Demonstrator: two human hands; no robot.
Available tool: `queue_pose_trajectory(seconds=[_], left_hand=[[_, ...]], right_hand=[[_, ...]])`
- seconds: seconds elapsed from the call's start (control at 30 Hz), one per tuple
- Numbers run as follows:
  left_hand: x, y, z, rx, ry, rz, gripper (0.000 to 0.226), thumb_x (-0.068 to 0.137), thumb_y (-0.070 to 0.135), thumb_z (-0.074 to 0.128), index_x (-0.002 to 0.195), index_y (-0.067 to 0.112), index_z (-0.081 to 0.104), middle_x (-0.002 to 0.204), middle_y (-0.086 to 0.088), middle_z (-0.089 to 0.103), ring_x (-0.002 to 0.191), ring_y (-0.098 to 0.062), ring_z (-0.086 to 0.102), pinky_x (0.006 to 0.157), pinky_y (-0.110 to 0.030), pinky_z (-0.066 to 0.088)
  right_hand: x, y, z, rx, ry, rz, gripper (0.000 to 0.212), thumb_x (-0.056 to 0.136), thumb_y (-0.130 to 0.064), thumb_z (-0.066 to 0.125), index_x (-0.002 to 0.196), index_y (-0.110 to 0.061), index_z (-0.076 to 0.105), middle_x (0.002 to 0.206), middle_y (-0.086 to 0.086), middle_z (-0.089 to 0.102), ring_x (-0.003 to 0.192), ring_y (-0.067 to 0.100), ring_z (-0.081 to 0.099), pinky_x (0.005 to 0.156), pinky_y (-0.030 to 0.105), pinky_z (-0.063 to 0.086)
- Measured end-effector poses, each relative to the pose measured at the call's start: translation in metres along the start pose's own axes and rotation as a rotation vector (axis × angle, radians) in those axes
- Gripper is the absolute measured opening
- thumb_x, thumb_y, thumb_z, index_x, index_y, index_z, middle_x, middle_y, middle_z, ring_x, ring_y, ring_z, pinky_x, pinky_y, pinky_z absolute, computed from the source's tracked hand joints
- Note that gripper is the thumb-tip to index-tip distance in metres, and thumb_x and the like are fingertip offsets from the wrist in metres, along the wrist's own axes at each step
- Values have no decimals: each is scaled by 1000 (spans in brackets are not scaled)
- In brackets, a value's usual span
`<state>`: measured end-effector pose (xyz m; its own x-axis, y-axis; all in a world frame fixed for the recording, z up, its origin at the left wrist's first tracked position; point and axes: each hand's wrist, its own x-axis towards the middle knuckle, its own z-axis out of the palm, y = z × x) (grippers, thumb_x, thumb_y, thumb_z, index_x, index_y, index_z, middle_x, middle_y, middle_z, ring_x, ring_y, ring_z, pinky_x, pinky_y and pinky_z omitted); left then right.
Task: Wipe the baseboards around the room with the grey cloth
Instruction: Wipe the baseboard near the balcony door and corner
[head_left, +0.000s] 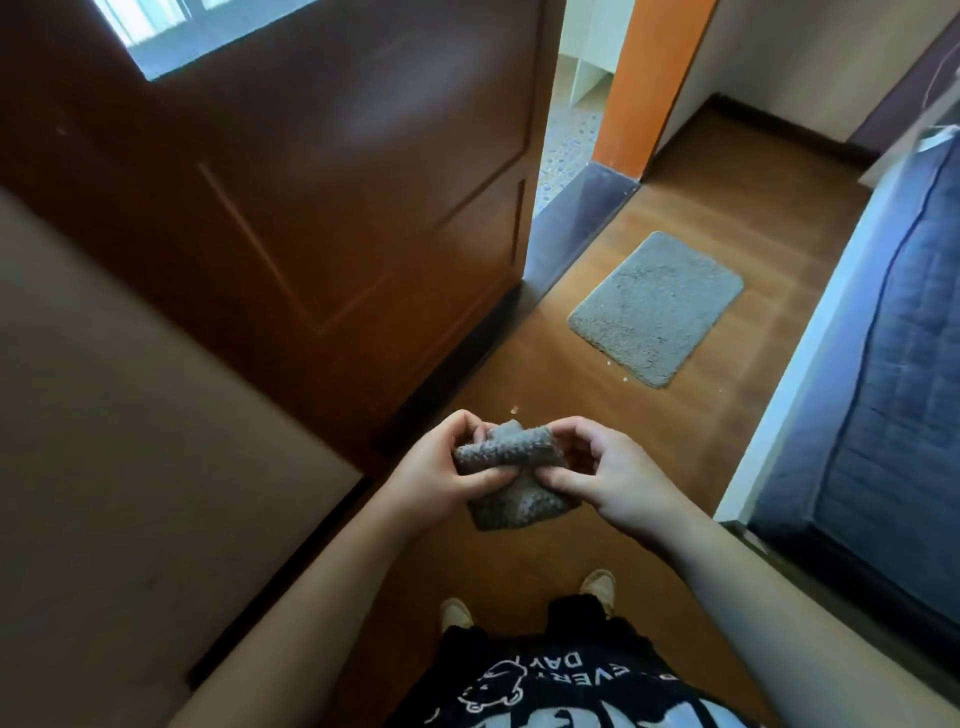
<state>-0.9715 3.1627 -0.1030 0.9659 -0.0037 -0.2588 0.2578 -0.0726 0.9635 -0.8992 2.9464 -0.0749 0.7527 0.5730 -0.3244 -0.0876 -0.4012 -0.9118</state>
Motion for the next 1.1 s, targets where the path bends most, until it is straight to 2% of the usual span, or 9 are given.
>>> queue_pose_trajectory(seconds=[0.13,0.23,0.33,0.53,0.67,0.8,0.9,1.0,1.1], left_hand=[[32,19,21,60,-8,14,34,72,38,81,77,36,47,91,9,69,85,-7,64,71,-30,54],[54,30,44,-4,-6,5,33,77,24,78,75,35,47,77,13,62,69,-1,56,59,-18,45],[79,42,68,-64,-32,-30,28,76,15,72,80,24,45,68,14,56,61,-1,50,54,-17,40],[115,67,106,-215,-29,-110,48,69,4,73,113,16,57,93,-1,71,89,-15,67,76,-26,53],[125,76,122,-76,-84,-124,73,72,27,84,135,39,50,105,-8,68,100,-22,66,90,-37,55],[138,88,141,-47,-2,-122,70,71,62,79,133,55,45,100,-5,71,80,-8,66,67,-23,50],[150,91,147,-57,99,-115,60,73,52,76,127,55,49,97,-3,74,82,-11,69,68,-25,51],[168,88,143,-96,211,-120,46,77,38,71,117,53,55,88,-5,74,82,-16,69,73,-32,53],[194,88,129,-148,285,-119,34,88,25,68,112,48,60,90,-9,74,82,-18,70,71,-32,54]], right_hand=[[11,11,-32,125,46,-104,31,85,-13,75,110,-29,66,106,-8,73,102,8,68,85,22,52],[17,16,-59,249,107,-111,26,81,-30,73,106,-33,66,103,-5,74,100,8,68,81,18,49],[24,26,-90,293,143,-123,22,81,-36,77,100,-40,68,97,-7,74,93,6,68,77,17,49],[36,49,-139,306,231,-154,24,74,-43,78,94,-36,69,85,-4,69,85,14,64,75,23,51],[44,54,-163,327,282,-148,17,73,-41,78,86,-31,72,81,-2,72,76,10,66,67,20,50],[59,49,-187,329,277,-145,7,79,-25,81,80,-28,75,78,0,74,72,9,67,66,21,52],[68,44,-195,250,288,-160,12,82,-18,80,81,-29,74,81,-5,74,75,6,68,69,21,53],[77,35,-196,19,436,-275,8,89,-26,72,96,-30,74,103,-17,72,97,0,66,86,17,49],[85,21,-196,-143,400,-402,34,90,-44,64,120,-27,68,120,-19,66,115,-2,59,98,15,43]])
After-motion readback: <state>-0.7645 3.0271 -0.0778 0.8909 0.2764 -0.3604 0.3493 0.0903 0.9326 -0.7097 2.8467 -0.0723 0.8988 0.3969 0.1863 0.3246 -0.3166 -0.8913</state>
